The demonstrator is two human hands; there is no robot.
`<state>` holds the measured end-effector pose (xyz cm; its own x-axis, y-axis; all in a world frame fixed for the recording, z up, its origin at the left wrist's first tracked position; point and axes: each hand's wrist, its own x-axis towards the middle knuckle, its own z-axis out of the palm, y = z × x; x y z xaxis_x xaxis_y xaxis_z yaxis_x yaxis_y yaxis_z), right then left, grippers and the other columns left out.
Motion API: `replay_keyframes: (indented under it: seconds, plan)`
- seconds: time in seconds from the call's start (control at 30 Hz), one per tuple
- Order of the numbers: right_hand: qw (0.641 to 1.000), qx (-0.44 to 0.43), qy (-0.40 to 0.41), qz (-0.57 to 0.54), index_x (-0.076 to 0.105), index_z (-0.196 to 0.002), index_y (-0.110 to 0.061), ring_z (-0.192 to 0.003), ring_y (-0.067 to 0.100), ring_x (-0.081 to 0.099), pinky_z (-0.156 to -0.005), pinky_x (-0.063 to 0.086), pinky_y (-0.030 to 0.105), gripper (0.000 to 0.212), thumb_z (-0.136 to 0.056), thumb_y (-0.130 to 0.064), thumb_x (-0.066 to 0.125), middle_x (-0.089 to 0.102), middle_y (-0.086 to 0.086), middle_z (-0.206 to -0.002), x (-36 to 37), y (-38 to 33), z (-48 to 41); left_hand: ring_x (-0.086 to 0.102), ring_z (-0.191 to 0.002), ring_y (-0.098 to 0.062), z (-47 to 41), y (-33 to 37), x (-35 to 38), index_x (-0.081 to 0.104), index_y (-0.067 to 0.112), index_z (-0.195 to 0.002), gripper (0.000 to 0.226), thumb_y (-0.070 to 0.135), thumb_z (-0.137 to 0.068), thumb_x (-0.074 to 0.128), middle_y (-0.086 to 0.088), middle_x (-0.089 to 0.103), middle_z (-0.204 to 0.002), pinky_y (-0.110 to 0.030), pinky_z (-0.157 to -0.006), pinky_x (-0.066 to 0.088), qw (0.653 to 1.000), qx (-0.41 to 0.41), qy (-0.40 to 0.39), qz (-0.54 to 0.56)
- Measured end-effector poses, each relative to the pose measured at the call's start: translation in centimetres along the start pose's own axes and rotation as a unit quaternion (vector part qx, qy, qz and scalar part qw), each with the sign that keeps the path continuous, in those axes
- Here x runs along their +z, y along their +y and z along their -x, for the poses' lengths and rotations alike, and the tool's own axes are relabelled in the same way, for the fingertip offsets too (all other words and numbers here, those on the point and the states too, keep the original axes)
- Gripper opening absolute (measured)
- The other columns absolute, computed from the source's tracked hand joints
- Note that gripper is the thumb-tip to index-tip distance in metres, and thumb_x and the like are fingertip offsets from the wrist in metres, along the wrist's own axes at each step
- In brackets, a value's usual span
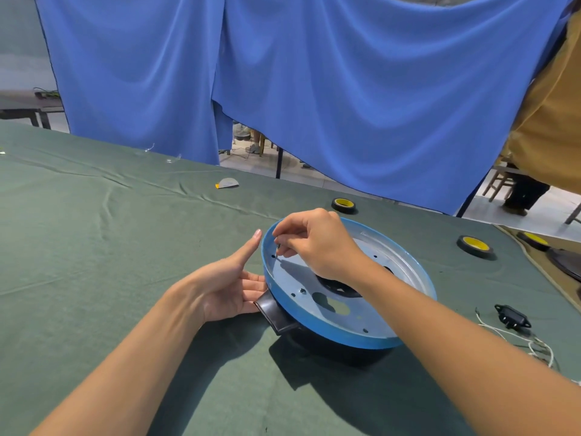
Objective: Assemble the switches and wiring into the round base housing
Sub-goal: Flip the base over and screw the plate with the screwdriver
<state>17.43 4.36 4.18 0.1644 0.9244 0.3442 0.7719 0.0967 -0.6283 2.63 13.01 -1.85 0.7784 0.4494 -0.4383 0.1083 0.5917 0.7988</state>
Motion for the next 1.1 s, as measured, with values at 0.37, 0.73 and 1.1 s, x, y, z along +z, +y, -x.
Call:
replay_keyframes:
  seconds: [0.37,0.73,1.1]
  plan:
    - [0.999,-0.002,-0.036,0.028,0.073,-0.095,-0.005,-0.071,0.012,0.072,-0.072,0.06,0.026,0.015,-0.09,0.003,0.061,0.074,0.009,-0.083,-0.2,-0.3,-0.8,0.069,-0.065,-0.027,0.1,-0.1,0.2,0.074,-0.004,-0.066,0.065,0.061,-0.069,0.072,-0.019,0.068,-0.08,-0.033,-0.056,0.058,1.0,0.002,0.009,-0.008]
    - [0.971,-0.021,-0.125,0.202,0.076,-0.101,-0.015,-0.087,0.017,0.065,-0.081,0.056,0.037,0.021,-0.088,-0.004,0.063,0.072,0.004,-0.094,-0.6,-1.5,-1.6,0.071,-0.061,-0.026,0.3,-0.1,0.4,0.074,-0.005,-0.064,0.063,0.059,-0.065,0.072,-0.019,0.071,-0.076,-0.031,-0.054,0.057,1.0,-0.005,0.001,-0.001]
    - [0.96,-0.006,-0.15,0.236,0.077,-0.096,-0.018,-0.083,0.026,0.066,-0.077,0.058,0.043,0.02,-0.086,-0.008,0.065,0.068,0.01,-0.096,0.2,-1.8,-2.1,0.065,-0.054,-0.024,0.5,-0.1,0.6,0.068,-0.009,-0.076,0.065,0.056,-0.066,0.073,-0.019,0.066,-0.073,-0.031,-0.05,0.056,1.0,-0.002,0.019,0.009]
